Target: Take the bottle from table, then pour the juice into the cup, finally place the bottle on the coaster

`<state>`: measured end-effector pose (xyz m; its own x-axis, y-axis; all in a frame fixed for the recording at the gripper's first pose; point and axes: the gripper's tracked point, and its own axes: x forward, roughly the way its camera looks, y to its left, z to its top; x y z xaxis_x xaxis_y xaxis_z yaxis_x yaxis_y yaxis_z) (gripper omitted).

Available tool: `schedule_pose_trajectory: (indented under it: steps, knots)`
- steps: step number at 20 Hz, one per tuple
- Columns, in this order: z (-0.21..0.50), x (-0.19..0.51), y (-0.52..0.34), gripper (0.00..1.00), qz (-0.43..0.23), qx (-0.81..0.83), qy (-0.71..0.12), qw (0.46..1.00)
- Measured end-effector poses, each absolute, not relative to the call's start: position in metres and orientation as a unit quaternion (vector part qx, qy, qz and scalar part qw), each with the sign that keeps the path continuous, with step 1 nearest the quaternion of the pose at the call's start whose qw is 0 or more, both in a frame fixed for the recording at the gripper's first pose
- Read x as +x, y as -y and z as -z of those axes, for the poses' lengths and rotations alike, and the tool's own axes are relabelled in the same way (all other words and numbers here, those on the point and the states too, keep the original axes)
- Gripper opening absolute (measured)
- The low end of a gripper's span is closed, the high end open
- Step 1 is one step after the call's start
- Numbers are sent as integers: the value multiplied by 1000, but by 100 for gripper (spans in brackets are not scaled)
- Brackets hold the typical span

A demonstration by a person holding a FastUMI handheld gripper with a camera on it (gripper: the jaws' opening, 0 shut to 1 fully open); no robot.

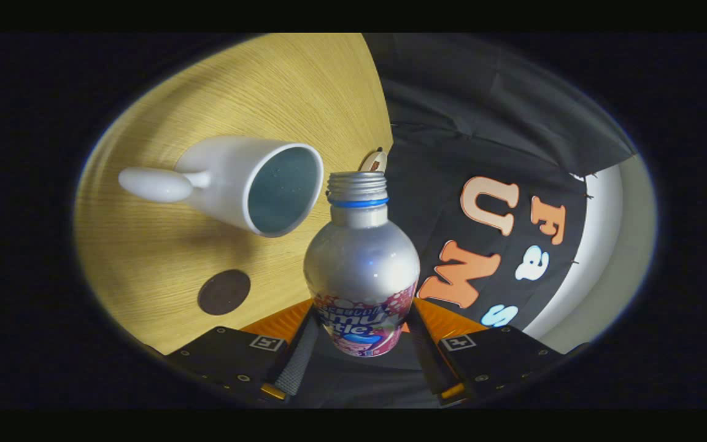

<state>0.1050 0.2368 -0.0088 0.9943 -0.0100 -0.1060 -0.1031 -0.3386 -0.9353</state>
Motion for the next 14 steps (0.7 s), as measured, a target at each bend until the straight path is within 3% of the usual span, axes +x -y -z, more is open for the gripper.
schedule_pose_trajectory:
  steps: [4, 9, 14]
  knots:
    - [10, 102, -220, 77, -31, -781, -38, 623]
    - [11, 94, -184, 78, -4, -653, -54, 756]
    - [36, 79, -160, 78, -4, -541, -76, 837]
